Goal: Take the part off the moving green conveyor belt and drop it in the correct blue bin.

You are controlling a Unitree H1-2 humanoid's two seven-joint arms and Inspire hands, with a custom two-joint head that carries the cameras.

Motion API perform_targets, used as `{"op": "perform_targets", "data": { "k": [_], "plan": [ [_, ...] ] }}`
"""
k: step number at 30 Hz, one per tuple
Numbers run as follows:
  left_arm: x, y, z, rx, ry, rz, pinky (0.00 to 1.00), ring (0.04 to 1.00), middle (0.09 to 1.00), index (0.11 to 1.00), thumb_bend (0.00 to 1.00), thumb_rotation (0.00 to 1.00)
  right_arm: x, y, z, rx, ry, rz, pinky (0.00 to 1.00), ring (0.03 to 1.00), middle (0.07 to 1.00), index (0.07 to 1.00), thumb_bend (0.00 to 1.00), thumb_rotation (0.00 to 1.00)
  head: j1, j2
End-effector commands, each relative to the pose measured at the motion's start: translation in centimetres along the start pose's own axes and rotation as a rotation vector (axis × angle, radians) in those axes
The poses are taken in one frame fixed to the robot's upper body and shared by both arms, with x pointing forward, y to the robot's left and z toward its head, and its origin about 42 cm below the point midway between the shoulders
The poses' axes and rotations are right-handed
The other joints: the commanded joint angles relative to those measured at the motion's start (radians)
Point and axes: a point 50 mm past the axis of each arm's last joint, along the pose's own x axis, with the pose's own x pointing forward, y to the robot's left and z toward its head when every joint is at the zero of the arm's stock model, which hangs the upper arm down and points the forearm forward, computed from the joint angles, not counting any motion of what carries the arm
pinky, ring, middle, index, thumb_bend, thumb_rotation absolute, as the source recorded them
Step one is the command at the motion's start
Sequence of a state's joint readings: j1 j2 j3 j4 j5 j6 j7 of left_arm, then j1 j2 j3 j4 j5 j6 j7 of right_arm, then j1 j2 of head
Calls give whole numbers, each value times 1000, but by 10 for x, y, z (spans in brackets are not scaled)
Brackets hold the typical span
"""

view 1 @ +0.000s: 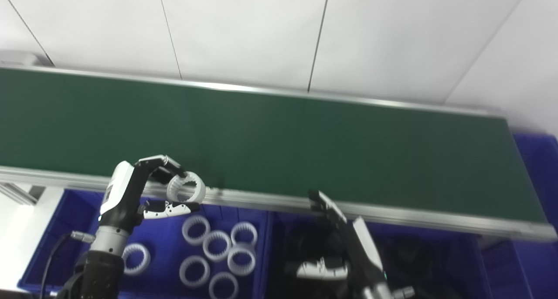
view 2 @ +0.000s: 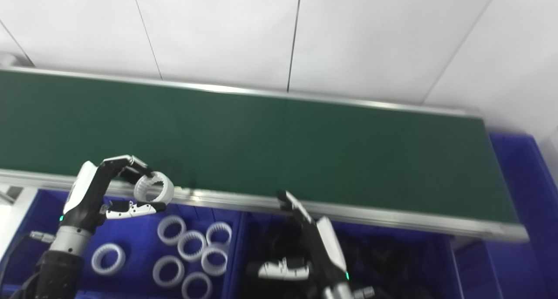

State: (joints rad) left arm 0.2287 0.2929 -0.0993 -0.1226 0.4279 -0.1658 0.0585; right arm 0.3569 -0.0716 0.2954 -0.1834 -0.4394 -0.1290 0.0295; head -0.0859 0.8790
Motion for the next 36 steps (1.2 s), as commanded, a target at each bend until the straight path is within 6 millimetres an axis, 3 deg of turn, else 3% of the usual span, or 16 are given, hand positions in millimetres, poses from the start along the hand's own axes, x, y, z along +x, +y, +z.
{"op": "perform_targets", "data": {
  "k": [1,8,13,21,23,24,26,28,29,31,34,36],
  "plan": [
    [1,9,12,34,-92,-32,369,424,492,501,500,0,9,-4,16,12,-43,-20,767,846,892,910,902,335,2,18],
    [-10,0,20,88,-106,-168,363,426,486,502,501,0,9,-9,22,17,-51,-25,784,846,887,905,899,344,18,48],
    [-15,-3,25,212,-111,-249,428,438,475,503,502,0,8,-10,24,9,-49,-28,778,844,883,898,901,340,23,55],
    [-17,-2,29,403,-122,-379,652,493,529,453,499,0,7,-9,27,16,-42,-29,780,843,884,898,907,329,20,60],
    [-17,-1,32,432,-114,-397,696,624,539,466,510,0,7,-9,27,19,-46,-29,786,845,886,898,904,322,21,62],
    [-17,-1,34,468,-111,-412,704,645,548,465,510,0,7,-9,27,19,-48,-29,786,845,886,898,903,321,21,61],
    [-16,0,37,537,-104,-433,790,729,668,489,511,54,7,-9,28,17,-51,-29,791,846,886,900,900,322,20,62],
    [-16,0,39,592,-89,-445,915,774,709,495,511,76,7,-9,28,12,-53,-28,788,843,885,900,896,325,18,60],
    [-16,-1,40,608,-81,-448,957,797,725,584,608,204,7,-9,28,9,-53,-27,782,842,884,901,896,333,18,60],
    [-17,-2,40,626,-59,-445,991,840,773,688,732,366,7,-9,28,11,-48,-30,775,841,882,900,902,340,16,60],
    [-16,-2,40,632,-55,-432,1000,882,842,765,817,474,7,-8,28,14,-53,-34,773,837,880,897,905,335,14,60],
    [-17,-2,40,595,-58,-409,1000,903,877,799,853,486,7,-8,28,17,-55,-34,778,837,880,897,905,332,11,61]
  ]
}}
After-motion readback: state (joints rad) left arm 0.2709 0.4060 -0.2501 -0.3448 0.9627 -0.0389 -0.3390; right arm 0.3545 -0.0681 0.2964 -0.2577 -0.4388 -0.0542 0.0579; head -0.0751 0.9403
